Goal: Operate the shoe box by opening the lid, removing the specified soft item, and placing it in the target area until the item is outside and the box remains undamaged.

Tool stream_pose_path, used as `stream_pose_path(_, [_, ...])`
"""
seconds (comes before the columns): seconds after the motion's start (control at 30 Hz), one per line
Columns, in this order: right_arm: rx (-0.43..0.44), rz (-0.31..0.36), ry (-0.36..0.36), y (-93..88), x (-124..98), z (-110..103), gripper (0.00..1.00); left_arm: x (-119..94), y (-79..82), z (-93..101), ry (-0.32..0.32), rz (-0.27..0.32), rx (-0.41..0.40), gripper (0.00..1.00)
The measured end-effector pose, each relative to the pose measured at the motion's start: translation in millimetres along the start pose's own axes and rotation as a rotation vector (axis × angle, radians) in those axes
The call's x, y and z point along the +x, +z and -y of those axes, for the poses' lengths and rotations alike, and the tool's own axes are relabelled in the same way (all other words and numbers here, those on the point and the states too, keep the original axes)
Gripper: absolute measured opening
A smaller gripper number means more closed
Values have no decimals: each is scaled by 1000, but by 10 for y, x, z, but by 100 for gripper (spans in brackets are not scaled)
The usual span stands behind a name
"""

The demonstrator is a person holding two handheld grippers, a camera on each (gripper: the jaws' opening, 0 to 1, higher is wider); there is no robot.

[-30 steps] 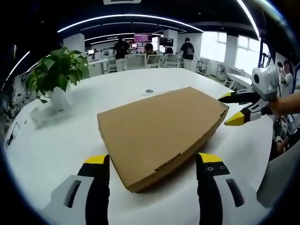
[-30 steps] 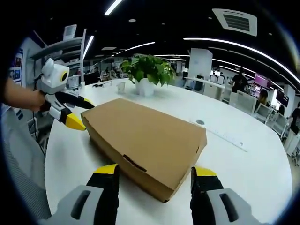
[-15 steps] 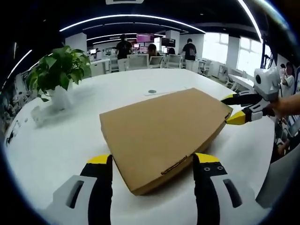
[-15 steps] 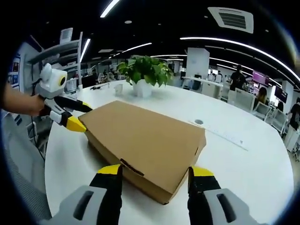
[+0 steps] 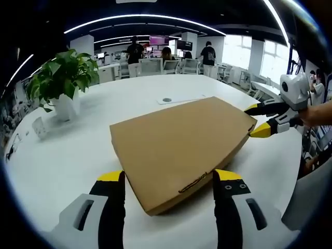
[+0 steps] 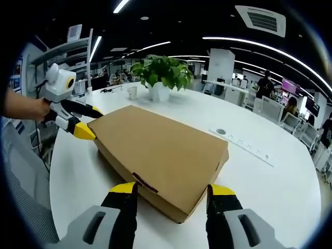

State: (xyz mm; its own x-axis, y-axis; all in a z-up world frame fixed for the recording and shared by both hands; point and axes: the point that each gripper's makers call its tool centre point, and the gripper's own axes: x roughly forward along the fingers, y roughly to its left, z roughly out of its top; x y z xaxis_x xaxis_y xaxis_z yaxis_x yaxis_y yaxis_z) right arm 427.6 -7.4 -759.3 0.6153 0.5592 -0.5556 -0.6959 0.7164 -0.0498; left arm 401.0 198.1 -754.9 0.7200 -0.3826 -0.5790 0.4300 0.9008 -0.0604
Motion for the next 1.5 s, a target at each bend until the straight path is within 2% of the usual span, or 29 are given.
stream_pose_path(0.87, [-16, -42, -1, -63, -106, -210, 44, -110, -63, -51, -54, -29, 43, 70])
stream_pose_path(1.5, [-30, -52, 18, -78, -160, -496, 41, -295, -185, -159, -80, -56, 60, 70])
